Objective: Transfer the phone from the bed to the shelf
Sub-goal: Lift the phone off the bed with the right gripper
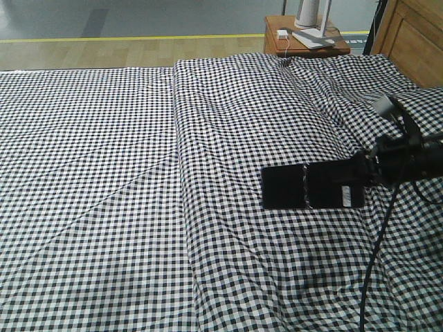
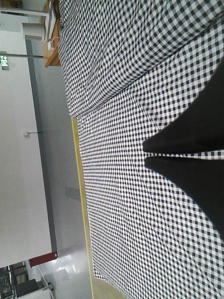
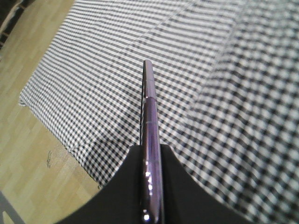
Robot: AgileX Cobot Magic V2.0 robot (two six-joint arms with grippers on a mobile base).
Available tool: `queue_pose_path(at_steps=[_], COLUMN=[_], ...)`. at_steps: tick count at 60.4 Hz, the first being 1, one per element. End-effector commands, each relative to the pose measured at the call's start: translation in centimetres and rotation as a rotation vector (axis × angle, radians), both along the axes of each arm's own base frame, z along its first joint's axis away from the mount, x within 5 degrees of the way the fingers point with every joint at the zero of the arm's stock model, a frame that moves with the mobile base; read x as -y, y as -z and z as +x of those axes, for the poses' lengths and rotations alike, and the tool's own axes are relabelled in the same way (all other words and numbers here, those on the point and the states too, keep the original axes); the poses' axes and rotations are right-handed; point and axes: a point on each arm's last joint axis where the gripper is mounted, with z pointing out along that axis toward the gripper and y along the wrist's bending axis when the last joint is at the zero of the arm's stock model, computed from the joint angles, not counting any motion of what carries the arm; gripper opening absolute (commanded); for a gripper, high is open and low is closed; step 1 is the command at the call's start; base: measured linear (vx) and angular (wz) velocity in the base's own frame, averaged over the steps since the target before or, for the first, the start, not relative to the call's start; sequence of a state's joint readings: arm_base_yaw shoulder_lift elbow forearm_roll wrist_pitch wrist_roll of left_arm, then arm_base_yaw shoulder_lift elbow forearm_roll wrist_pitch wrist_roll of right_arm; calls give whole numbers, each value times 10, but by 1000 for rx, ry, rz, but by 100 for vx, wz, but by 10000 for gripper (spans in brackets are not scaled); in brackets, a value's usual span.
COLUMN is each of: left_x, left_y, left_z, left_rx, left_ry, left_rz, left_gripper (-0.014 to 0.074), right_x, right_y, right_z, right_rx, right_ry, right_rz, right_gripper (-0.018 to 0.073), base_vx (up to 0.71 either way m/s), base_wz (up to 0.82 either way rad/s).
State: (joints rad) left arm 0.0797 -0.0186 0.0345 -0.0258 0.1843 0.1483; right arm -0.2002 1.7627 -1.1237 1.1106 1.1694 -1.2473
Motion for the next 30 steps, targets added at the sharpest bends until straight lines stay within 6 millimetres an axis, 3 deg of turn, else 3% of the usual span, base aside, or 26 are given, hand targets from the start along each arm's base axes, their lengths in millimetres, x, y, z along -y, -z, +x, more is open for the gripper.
queue_pose_path(at_steps=[1,30], left_x=[0,0], left_y=[-15,-15], left_z=[-1,-1], left_rx=[104,104], left_ry=[0,0], left_rz=[-7,-7], left_gripper=[1,1], right_x=[-27,-135], right_y=[-45,-93], right_z=[-15,-71], right_rx=[106,221], right_ry=[-112,-450], right_rz=[124,196], right_gripper=[-3,-3], base_vx=[0,0], base_wz=[0,0])
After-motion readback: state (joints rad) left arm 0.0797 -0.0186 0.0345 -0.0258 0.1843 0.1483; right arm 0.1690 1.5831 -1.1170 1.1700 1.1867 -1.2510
